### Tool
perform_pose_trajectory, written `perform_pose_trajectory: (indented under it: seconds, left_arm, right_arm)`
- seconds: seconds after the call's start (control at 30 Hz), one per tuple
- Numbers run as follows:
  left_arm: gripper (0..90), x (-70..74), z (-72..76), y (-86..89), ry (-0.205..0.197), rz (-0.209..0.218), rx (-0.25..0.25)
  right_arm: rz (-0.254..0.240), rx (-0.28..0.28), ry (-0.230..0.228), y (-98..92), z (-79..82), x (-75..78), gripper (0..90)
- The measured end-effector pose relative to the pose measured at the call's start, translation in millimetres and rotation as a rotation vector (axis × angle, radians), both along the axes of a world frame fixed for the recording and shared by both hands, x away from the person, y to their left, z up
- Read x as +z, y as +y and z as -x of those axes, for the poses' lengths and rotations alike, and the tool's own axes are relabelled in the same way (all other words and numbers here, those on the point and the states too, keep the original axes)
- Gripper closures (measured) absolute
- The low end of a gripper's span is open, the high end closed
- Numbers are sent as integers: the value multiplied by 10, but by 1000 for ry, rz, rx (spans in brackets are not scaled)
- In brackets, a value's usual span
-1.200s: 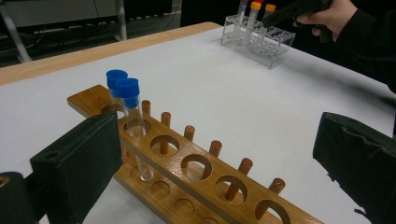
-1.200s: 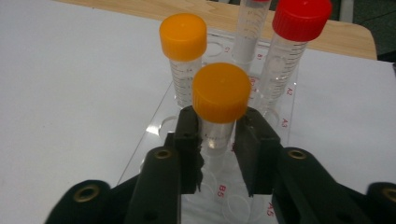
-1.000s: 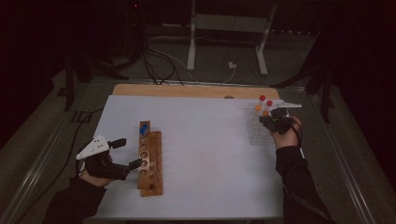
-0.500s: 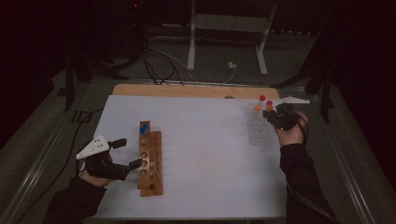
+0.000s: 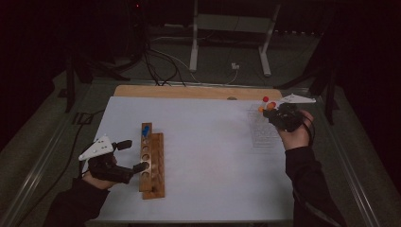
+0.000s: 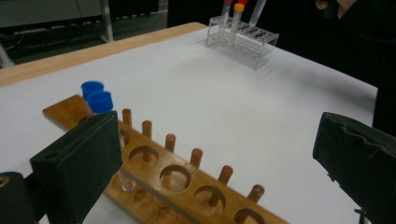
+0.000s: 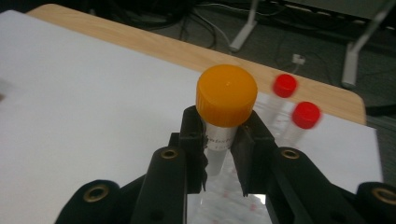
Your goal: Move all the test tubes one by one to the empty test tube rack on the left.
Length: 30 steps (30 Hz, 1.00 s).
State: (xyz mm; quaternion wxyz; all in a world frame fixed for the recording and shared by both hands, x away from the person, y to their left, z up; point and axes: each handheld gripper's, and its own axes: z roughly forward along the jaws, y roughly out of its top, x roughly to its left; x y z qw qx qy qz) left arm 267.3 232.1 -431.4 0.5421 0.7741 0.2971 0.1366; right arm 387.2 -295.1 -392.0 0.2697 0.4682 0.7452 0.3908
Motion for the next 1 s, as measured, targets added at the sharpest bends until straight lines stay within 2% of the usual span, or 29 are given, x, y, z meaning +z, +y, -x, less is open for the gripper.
perform_pose_trajectory:
  seconds: [0.27,0.33,0.67,1.0]
  left_arm:
    - [21,60,-17,-72,0,5,-33]
    - [22,68,-32,-86,8,18,-44]
    - [22,119,-98,-229,15,2,-82]
    - [21,210,-182,-393,4,-15,-132]
  right_arm:
    - [15,93,11,252,166,2,744]
    - [23,116,14,310,210,-9,743]
    - [38,237,32,603,449,-86,744]
    - [52,351,56,876,667,-168,743]
